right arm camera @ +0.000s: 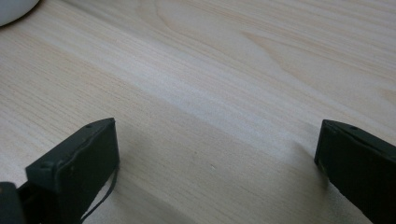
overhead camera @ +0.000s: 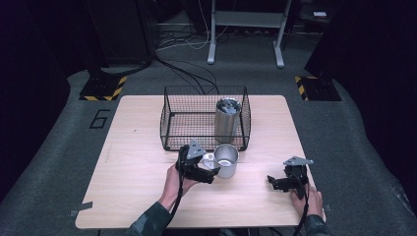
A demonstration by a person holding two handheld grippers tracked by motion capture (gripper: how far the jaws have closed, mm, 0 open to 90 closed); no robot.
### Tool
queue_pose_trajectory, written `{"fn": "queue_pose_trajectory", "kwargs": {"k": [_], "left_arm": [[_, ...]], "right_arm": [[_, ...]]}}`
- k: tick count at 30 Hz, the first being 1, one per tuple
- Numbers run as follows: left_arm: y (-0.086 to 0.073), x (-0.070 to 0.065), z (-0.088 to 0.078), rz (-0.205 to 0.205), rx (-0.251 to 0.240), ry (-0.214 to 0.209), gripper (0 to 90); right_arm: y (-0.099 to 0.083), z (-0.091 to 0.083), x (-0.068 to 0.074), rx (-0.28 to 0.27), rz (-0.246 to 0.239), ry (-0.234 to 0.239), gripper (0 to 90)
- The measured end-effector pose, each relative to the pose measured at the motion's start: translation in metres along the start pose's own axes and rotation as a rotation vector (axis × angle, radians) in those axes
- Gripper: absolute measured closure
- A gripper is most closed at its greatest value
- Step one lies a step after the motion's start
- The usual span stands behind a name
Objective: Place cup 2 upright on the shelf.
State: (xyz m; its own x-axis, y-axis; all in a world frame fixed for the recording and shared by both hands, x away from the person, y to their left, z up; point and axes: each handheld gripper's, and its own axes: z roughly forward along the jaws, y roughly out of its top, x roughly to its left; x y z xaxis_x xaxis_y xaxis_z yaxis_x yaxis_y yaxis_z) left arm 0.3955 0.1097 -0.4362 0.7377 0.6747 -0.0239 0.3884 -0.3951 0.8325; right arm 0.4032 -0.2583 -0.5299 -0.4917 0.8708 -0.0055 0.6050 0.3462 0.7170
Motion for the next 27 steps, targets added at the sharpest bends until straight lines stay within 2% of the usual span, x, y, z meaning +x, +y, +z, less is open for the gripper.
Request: {"fn": "queue_pose_trajectory", "kwargs": {"k": [9, 12, 21, 25, 26, 27], "left_arm": [[0.016, -0.007, 0.025, 0.052, 0.042, -0.029, 0.2], [0.019, -0.005, 0.033, 0.046, 0.045, -0.038, 0.2], [0.019, -0.008, 0.051, 0.052, 0.072, -0.035, 2.0], [0.018, -0.009, 0.057, 0.069, 0.099, -0.022, 4.2], [0.017, -0.009, 0.058, 0.059, 0.098, -0.024, 4.5], [0.017, -0.009, 0.059, 0.068, 0.096, -0.015, 4.5]], "right_arm": [[0.0, 0.0, 0.0, 0.0, 0.0, 0.001, 0.0], [0.0, 0.0, 0.0, 0.0, -0.001, 0.0, 0.0], [0.0, 0.0, 0.0, 0.0, 0.0, 0.001, 0.0], [0.0, 0.0, 0.0, 0.001, 0.0, 0.001, 0.0], [0.0, 0.0, 0.0, 0.0, 0.0, 0.001, 0.0], [0.0, 0.0, 0.0, 0.0, 0.0, 0.001, 0.0]]}}
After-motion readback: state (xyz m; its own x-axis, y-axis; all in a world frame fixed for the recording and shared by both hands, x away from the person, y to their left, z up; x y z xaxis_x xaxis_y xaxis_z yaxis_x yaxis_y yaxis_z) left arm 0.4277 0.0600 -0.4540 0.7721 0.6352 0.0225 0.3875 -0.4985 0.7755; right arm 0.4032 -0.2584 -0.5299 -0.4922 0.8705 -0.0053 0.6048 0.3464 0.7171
